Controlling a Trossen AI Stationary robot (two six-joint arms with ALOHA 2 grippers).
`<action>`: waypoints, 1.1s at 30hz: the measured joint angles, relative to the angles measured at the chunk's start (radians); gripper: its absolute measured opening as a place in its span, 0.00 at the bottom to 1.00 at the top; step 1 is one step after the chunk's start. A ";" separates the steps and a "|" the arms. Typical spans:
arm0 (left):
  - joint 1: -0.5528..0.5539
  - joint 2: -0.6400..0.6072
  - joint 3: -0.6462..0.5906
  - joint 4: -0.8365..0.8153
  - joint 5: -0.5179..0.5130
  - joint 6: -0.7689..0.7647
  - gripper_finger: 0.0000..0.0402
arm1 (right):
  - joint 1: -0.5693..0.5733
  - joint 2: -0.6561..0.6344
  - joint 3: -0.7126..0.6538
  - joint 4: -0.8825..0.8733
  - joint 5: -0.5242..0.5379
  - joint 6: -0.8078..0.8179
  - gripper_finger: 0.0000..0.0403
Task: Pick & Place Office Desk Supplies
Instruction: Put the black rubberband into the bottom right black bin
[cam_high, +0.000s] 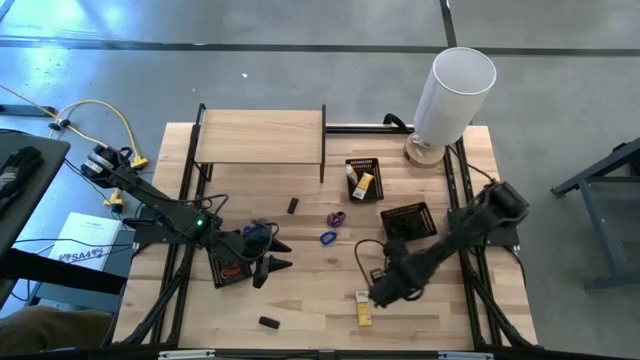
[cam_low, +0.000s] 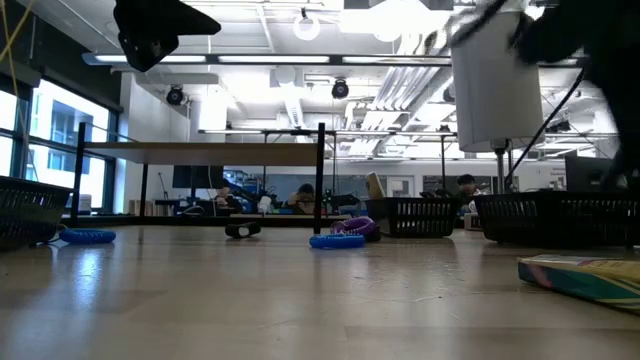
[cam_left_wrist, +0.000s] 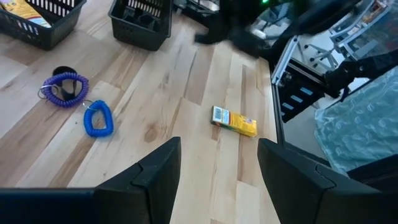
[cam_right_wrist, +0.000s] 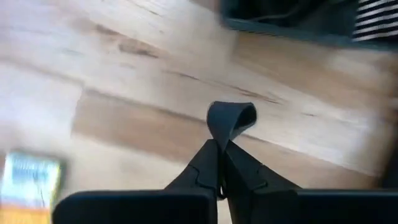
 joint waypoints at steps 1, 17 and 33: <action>0.003 0.000 0.000 0.001 0.000 0.000 0.51 | 0.009 -0.020 0.018 -0.029 0.000 -0.007 0.01; 0.001 0.000 0.000 0.035 0.009 -0.042 0.51 | -0.046 -0.404 0.088 -0.290 0.246 -0.122 0.01; -0.093 0.001 0.000 0.033 0.009 -0.161 0.51 | -0.385 -0.459 -0.268 -0.027 0.104 -0.482 0.01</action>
